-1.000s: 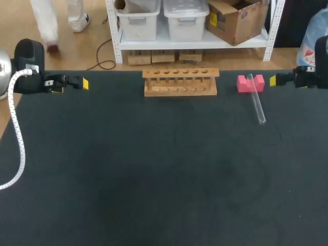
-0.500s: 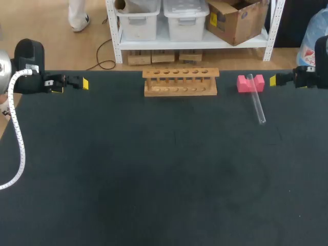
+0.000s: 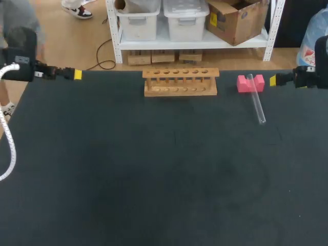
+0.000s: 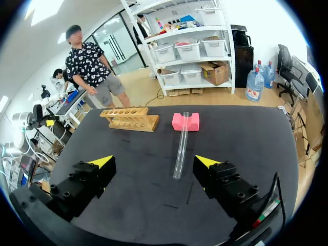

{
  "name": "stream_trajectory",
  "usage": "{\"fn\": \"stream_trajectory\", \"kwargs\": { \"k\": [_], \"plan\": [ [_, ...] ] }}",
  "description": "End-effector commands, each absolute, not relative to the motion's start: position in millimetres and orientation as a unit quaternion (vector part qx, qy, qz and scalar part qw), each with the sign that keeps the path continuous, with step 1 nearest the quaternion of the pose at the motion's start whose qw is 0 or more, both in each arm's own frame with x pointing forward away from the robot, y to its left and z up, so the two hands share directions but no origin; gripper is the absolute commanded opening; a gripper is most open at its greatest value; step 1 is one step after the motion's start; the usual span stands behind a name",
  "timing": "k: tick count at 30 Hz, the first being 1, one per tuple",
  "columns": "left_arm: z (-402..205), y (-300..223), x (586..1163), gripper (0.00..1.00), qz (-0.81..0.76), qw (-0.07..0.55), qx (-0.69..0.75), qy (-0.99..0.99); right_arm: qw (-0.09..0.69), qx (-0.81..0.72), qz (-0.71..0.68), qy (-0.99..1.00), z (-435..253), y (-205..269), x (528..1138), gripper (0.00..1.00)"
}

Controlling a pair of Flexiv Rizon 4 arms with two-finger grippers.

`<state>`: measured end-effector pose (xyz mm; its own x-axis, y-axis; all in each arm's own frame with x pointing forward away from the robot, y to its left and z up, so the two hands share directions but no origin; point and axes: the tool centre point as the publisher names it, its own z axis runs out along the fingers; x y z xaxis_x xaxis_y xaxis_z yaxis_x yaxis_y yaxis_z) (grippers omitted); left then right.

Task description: Grasp the test tube, adjust it, and insert it.

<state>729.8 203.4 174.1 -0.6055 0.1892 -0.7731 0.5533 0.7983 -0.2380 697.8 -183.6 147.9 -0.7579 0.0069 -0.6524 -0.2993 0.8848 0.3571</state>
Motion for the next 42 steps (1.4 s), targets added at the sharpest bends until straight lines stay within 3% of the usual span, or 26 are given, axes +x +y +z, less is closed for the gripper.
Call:
{"fn": "stream_trajectory", "kwargs": {
  "k": [1,16,42],
  "plan": [
    [172,217,734,1.0,-0.352,0.423,0.274,0.789,0.339,-0.08,0.225,0.91,149,-183,697,1.0],
    [157,210,788,1.0,-0.421,0.455,0.386,0.683,0.339,-0.08,0.225,0.91,149,-183,697,1.0],
    [114,166,839,1.0,-0.443,0.413,0.446,0.659,0.339,-0.08,0.225,0.91,149,-183,697,1.0]
  ]
}}
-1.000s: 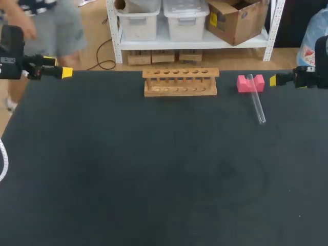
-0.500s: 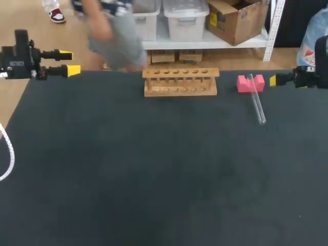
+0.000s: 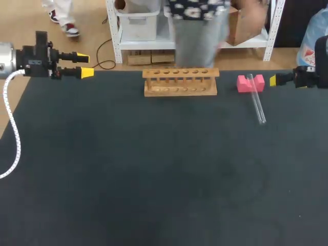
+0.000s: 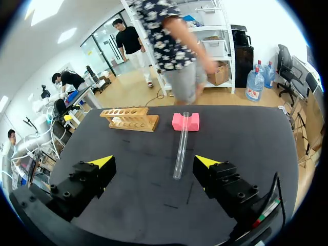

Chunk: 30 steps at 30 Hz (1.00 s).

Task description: Grasp the test tube, adjust it, and insert it.

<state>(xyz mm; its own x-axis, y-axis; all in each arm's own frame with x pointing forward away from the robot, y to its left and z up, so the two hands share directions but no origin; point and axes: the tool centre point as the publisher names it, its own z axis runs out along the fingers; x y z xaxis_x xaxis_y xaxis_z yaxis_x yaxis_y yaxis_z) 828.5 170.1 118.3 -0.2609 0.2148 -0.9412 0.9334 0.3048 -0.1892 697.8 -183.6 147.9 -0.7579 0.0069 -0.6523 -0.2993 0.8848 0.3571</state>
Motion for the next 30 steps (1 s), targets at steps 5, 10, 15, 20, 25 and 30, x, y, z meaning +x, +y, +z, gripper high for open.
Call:
{"fn": "stream_trajectory", "kwargs": {
  "k": [5,10,15,20,25,30],
  "plan": [
    [112.0,163.6,840.4,1.0,-0.441,0.411,0.448,0.66,0.339,-0.08,0.225,0.91,148.6,-183.4,697.0,1.0],
    [111.5,162.9,839.5,1.0,-0.439,0.413,0.447,0.661,0.339,-0.08,0.225,0.91,148.6,-183.4,697.0,1.0],
    [111.5,162.9,839.5,1.0,-0.439,0.413,0.447,0.661,0.339,-0.08,0.225,0.91,148.6,-183.4,697.0,1.0],
    [111.5,162.9,839.5,1.0,-0.439,0.413,0.447,0.661,0.339,-0.08,0.225,0.91,148.6,-183.4,697.0,1.0],
    [111.5,162.9,839.5,1.0,-0.439,0.413,0.447,0.661,0.339,-0.08,0.225,0.91,148.6,-183.4,697.0,1.0],
    [111.5,162.9,839.5,1.0,-0.439,0.413,0.447,0.661,0.339,-0.08,0.225,0.91,148.6,-183.4,697.0,1.0]
  ]
}}
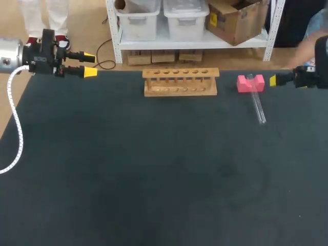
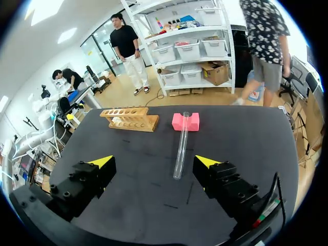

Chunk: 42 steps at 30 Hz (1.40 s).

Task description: Grasp the test tube, adjust it, and insert it.

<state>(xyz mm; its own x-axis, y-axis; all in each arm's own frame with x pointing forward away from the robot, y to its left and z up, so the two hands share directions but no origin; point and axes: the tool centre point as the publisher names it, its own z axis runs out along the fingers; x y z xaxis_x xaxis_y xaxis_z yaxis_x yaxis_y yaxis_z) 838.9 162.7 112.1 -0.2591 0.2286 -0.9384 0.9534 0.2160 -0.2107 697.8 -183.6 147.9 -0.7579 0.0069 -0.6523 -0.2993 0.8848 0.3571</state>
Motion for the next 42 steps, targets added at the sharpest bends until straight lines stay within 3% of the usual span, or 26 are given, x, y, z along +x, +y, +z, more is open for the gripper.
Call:
{"fn": "stream_trajectory", "kwargs": {
  "k": [1,20,42],
  "plan": [
    [112,163,840,1.0,-0.439,0.413,0.447,0.661,0.339,-0.08,0.225,0.91,149,-183,697,1.0],
    [112,163,840,1.0,-0.439,0.413,0.447,0.661,0.339,-0.08,0.225,0.91,149,-183,697,1.0],
    [112,163,840,1.0,-0.439,0.413,0.447,0.661,0.428,0.02,-0.092,0.899,118,-157,728,1.0]
  ]
}}
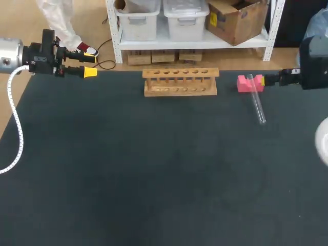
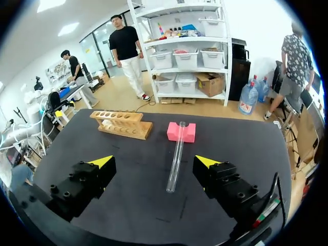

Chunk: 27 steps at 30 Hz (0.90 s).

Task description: Grasp the test tube, adjust it, and insert it.

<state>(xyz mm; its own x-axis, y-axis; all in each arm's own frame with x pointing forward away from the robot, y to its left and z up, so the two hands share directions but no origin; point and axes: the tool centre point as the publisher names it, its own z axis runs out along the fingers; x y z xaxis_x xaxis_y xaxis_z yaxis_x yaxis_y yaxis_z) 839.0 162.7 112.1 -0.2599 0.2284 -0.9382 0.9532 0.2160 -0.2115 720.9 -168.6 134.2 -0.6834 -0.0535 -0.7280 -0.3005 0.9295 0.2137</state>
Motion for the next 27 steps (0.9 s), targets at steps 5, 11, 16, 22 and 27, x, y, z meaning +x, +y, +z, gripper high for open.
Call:
{"fn": "stream_trajectory", "kwargs": {
  "k": [5,11,16,22,27],
  "plan": [
    [112,163,840,1.0,-0.439,0.413,0.447,0.661,0.426,0.025,-0.112,0.897,104,-154,739,1.0],
    [112,163,840,1.0,-0.439,0.413,0.447,0.661,0.415,0.034,-0.116,0.902,84,-156,753,1.0],
    [112,163,840,1.0,-0.439,0.413,0.447,0.661,0.412,0.034,-0.115,0.903,70,-155,764,1.0],
    [112,163,840,1.0,-0.439,0.413,0.447,0.661,0.416,0.025,-0.097,0.904,55,-154,777,1.0],
    [112,163,840,1.0,-0.439,0.413,0.447,0.661,0.419,0.007,-0.095,0.903,45,-154,785,1.0]
  ]
}}
